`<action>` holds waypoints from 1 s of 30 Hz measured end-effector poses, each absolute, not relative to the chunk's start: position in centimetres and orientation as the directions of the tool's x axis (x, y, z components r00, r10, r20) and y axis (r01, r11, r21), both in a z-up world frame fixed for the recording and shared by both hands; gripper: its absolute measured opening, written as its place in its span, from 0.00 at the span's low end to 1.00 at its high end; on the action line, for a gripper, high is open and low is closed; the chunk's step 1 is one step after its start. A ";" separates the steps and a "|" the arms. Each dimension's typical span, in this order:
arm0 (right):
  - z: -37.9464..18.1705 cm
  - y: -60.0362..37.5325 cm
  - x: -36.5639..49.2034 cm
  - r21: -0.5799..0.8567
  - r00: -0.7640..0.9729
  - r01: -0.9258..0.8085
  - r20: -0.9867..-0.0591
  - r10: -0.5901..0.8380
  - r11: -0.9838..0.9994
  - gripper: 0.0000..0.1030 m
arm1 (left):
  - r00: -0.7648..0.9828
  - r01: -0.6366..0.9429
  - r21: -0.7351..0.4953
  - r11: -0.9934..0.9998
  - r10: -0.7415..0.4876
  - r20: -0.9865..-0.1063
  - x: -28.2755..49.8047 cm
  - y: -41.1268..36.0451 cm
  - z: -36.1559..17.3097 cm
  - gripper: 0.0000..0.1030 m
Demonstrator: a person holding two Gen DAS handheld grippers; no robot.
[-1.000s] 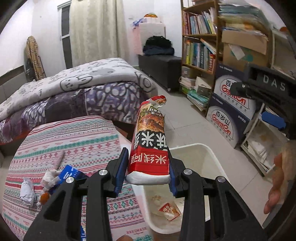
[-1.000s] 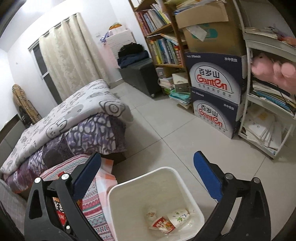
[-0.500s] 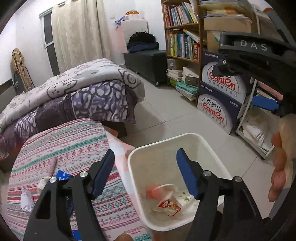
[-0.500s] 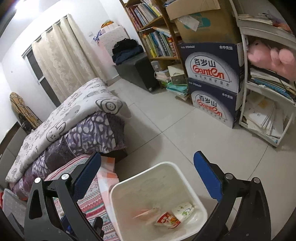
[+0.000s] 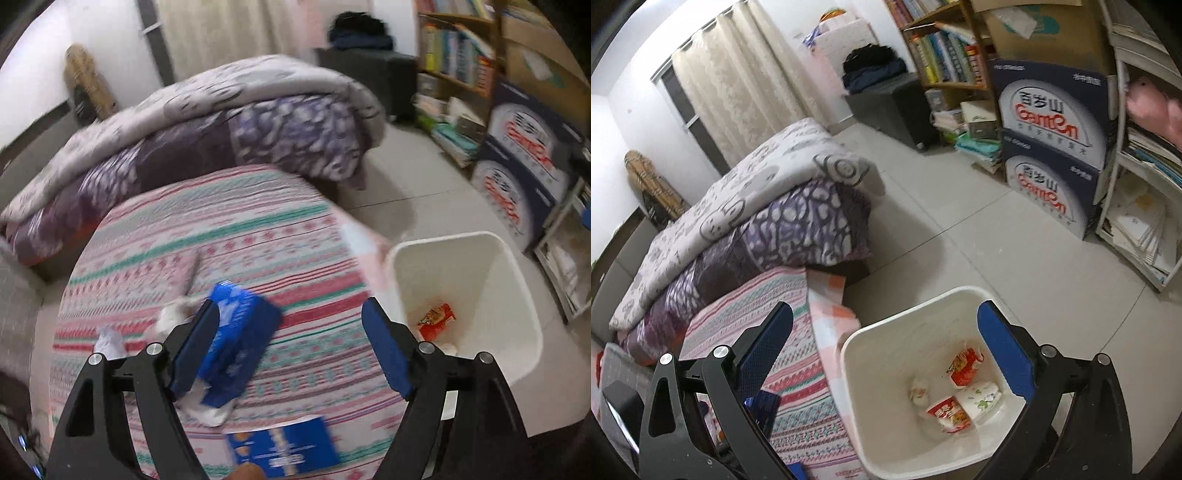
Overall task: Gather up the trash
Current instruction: 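Grasp the grey plastic bag with the left tool while the right tool grasps the blue biscuit box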
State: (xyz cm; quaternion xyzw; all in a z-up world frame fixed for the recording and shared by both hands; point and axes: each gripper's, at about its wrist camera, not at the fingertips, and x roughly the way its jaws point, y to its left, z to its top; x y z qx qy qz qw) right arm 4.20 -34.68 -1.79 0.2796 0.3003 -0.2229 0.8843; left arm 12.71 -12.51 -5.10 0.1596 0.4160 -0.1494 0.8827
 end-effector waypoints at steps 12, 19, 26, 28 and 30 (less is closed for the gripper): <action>-3.3 -27.4 8.2 0.235 0.686 0.389 -0.719 -0.110 0.891 0.93 | 0.464 0.074 0.204 0.976 0.148 -0.873 19.3 1.5 -7.6 0.75; -5.2 -20.6 10.0 0.139 0.633 0.048 -0.770 0.078 0.989 0.93 | 0.369 -0.017 0.238 0.971 0.227 -0.901 21.4 6.6 -11.0 0.75; -8.2 -14.0 10.1 0.058 0.502 -0.315 -0.837 0.218 0.947 0.93 | 0.310 -0.047 0.222 0.974 0.225 -0.923 22.9 9.0 -13.1 0.75; -9.1 -12.3 9.7 0.085 0.437 -0.445 -0.848 0.299 0.891 0.93 | 0.306 -0.050 0.235 0.971 0.238 -0.922 23.1 9.4 -13.5 0.75; -10.4 -10.8 9.4 0.068 0.375 -0.530 -0.875 0.306 0.845 0.93 | 0.298 -0.044 0.234 0.971 0.236 -0.925 23.4 9.6 -14.0 0.75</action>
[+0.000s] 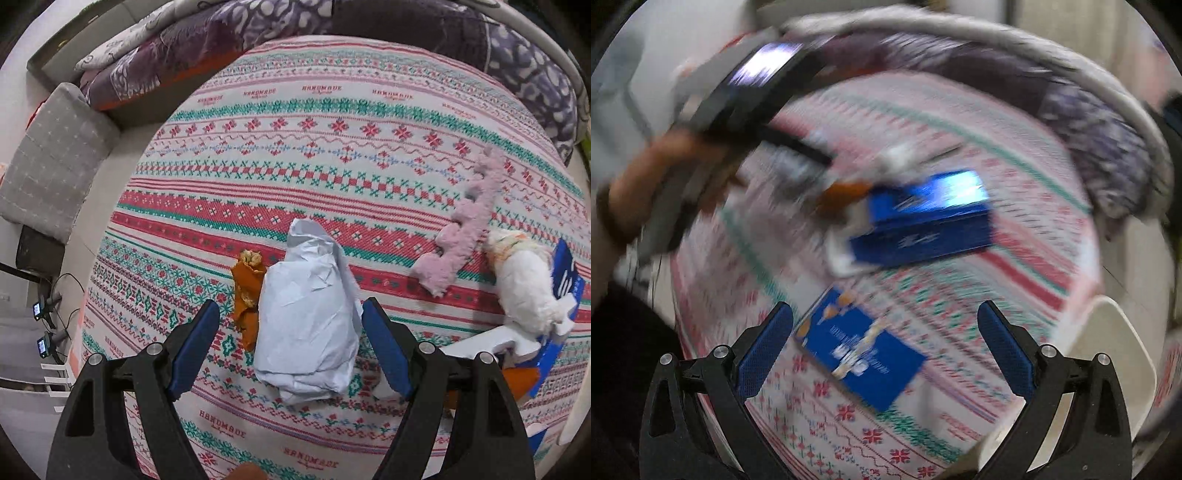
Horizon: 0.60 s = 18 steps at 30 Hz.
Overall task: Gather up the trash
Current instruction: 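Grasp the grey plastic bag with the left tool while the right tool grasps the blue biscuit box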
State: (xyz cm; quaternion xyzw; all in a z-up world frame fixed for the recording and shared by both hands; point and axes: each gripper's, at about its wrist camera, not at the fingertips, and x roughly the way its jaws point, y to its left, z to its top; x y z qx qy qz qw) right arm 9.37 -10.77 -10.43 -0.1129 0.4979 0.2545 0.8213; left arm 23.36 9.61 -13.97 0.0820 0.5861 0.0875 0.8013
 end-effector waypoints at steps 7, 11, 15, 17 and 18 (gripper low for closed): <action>-14.1 -7.9 8.5 -0.022 0.274 -0.658 -0.938 0.212 0.752 0.93 | 0.343 0.007 0.220 0.975 0.204 -0.917 22.6 9.2 -13.5 0.44; -15.2 -6.8 8.3 -0.055 0.257 -0.692 -0.950 0.175 0.719 0.93 | 0.370 0.012 0.153 0.988 0.138 -0.919 21.8 9.3 -11.8 0.43; -16.0 -6.4 8.8 -0.041 0.233 -0.697 -0.957 0.172 0.716 0.93 | 0.405 0.022 0.102 0.995 0.084 -0.911 20.7 9.4 -9.6 0.44; -16.1 -6.4 9.4 -0.020 0.220 -0.690 -0.958 0.183 0.724 0.93 | 0.407 0.030 0.077 0.997 0.058 -0.912 20.1 9.4 -8.8 0.44; -16.2 -6.3 9.7 -0.014 0.217 -0.687 -0.958 0.187 0.726 0.93 | 0.408 0.032 0.071 0.997 0.052 -0.912 19.9 9.3 -8.6 0.44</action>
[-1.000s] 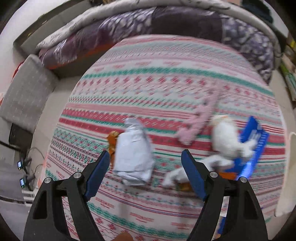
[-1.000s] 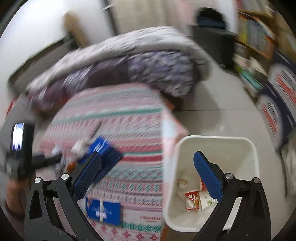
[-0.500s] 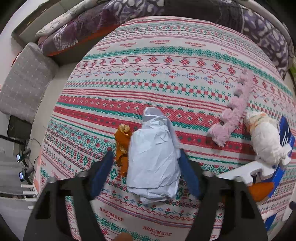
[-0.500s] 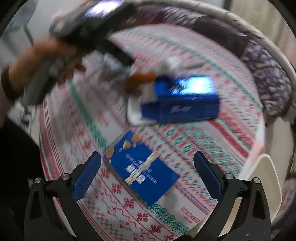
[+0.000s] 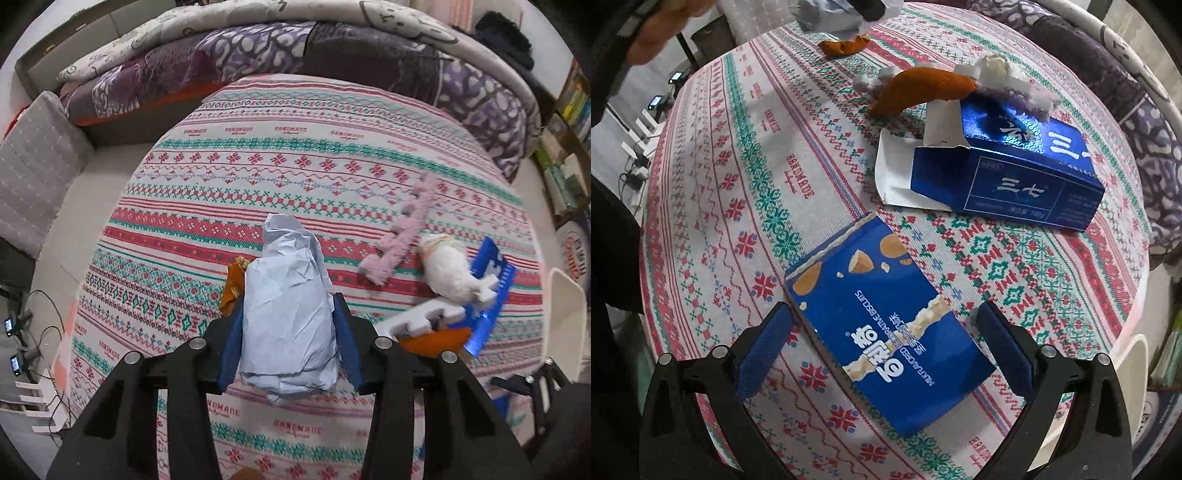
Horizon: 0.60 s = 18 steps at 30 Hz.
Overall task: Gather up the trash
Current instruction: 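Grasp the grey plastic bag with the left tool while the right tool grasps the blue biscuit box, then lift the grey bag and blue box and carry them toward the bin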
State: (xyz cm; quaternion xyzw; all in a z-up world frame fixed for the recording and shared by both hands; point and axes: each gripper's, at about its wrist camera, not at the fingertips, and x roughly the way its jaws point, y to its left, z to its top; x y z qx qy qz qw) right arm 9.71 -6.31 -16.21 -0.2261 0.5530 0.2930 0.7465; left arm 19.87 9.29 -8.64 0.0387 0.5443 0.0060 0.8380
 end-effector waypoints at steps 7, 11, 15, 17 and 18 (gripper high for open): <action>-14.9 -6.7 10.8 0.097 0.203 -0.628 -0.938 0.282 0.772 0.56 | 0.428 0.037 0.059 0.998 0.037 -0.903 18.7 9.6 -7.8 0.44; -14.6 -6.0 10.3 0.083 0.221 -0.621 -0.935 0.276 0.780 0.53 | 0.448 0.026 0.051 0.998 0.034 -0.894 18.1 10.0 -7.2 0.44; -13.0 -5.4 9.5 0.092 0.259 -0.621 -0.913 0.314 0.779 0.52 | 0.486 0.008 0.038 0.999 0.029 -0.873 17.6 10.3 -6.1 0.44; -12.0 -5.4 9.1 0.101 0.278 -0.622 -0.898 0.340 0.777 0.52 | 0.509 0.000 0.029 1.000 0.025 -0.860 17.4 10.3 -5.3 0.44; -11.3 -5.3 9.1 0.107 0.287 -0.622 -0.891 0.353 0.776 0.52 | 0.523 -0.004 0.024 1.000 0.022 -0.852 17.3 10.4 -4.9 0.44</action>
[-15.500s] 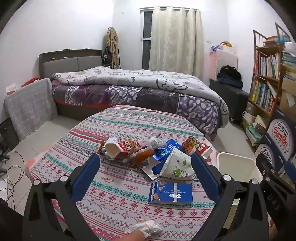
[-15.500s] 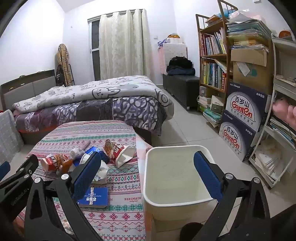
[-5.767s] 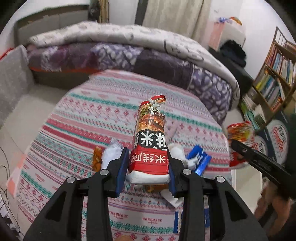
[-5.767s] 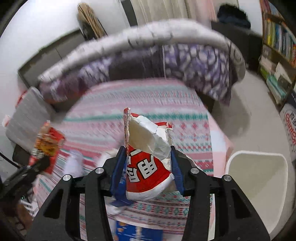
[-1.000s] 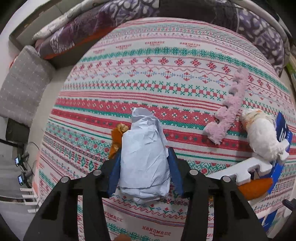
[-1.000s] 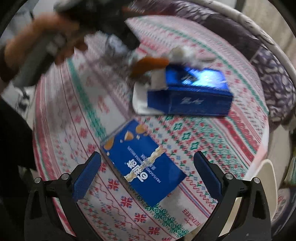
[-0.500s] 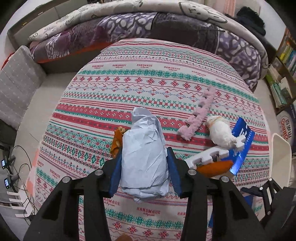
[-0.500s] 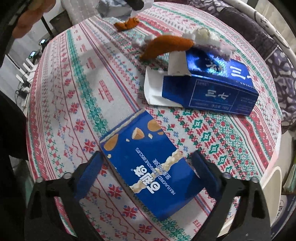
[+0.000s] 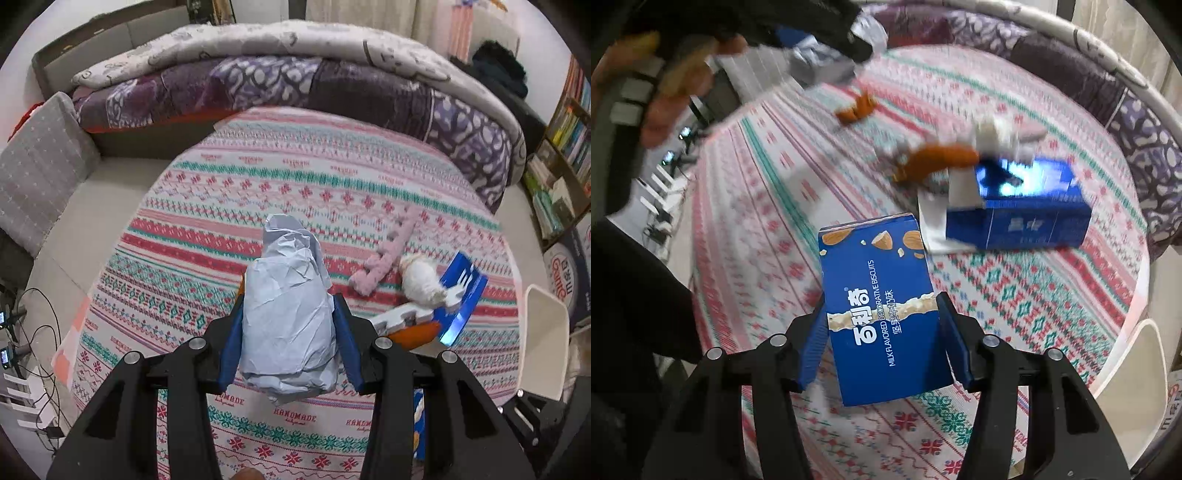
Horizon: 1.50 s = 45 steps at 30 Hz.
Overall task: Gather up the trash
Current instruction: 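Lift the grey bag and blue box and carry them toward the bin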
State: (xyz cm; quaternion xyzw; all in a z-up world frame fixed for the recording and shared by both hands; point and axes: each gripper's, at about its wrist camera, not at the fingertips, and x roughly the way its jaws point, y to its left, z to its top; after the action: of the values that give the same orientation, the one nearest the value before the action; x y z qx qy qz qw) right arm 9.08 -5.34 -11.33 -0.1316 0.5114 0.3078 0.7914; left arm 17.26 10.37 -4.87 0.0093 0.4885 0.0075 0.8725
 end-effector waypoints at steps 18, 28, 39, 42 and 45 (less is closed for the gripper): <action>-0.8 -9.4 8.9 0.229 0.635 -0.461 -0.590 0.499 0.857 0.52 | 0.739 -0.081 -0.087 0.993 0.001 -0.674 14.5 10.9 1.4 0.44; -0.1 -11.6 8.7 0.117 0.839 -0.185 -0.497 0.219 0.976 0.52 | 0.834 -0.131 -0.060 0.990 0.077 -0.546 12.2 8.4 2.8 0.44; -0.3 -15.5 9.0 0.121 0.864 0.019 -0.502 0.045 0.992 0.52 | 0.857 -0.094 -0.046 0.994 0.057 -0.513 11.5 4.5 2.7 0.44; -0.1 -16.0 8.7 0.128 0.865 0.044 -0.502 0.026 0.991 0.52 | 0.857 -0.083 -0.045 0.996 0.048 -0.514 11.4 3.6 2.6 0.44; -0.1 -16.8 8.7 0.135 0.864 0.065 -0.503 0.011 0.989 0.52 | 0.855 -0.066 -0.043 0.997 0.035 -0.517 11.5 2.7 2.5 0.44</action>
State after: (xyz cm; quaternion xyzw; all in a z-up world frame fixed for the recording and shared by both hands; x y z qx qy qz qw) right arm 8.75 -16.81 -0.14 0.0737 0.2603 -0.0140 0.9626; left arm 11.46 2.67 2.47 -0.0298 0.2680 0.0262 0.9626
